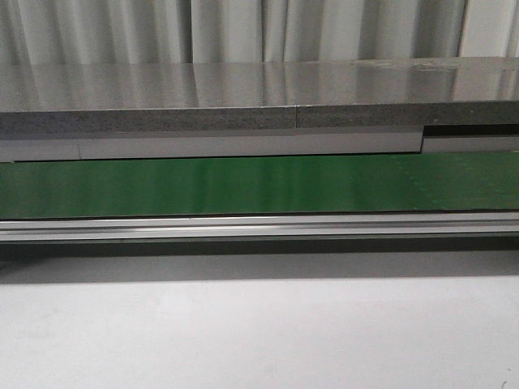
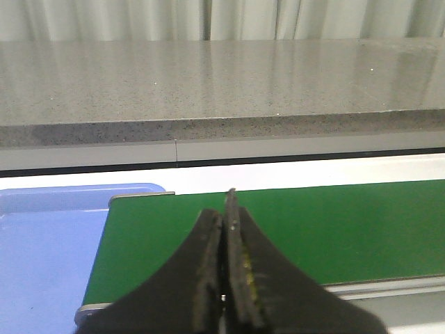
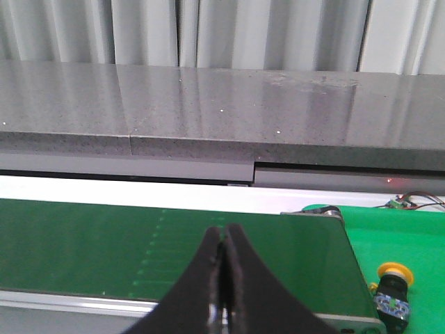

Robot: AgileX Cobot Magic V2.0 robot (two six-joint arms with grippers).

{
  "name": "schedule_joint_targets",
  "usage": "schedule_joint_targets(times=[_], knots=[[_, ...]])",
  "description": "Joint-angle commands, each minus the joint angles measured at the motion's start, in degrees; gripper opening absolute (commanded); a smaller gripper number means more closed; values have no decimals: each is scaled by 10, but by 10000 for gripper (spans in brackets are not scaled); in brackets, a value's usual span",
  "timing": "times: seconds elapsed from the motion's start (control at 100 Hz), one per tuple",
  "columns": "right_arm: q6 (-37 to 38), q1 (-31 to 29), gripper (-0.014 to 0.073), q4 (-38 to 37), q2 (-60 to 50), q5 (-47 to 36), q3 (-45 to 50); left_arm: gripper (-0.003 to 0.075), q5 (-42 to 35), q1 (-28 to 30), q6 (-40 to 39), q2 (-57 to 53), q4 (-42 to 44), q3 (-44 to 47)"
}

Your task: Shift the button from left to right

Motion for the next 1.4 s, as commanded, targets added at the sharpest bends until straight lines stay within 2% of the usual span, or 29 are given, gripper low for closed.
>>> schedule_joint_targets(times=[0.0, 0.32, 1.39], knots=[[29, 0, -67, -33, -19, -43, 7, -20, -49, -4, 0, 2, -4, -15], [36, 0, -67, -31, -143, -44, 104, -20, -49, -4, 0, 2, -4, -15], [38, 0, -67, -26, -140, -58, 119, -20, -48, -4, 0, 2, -4, -15]])
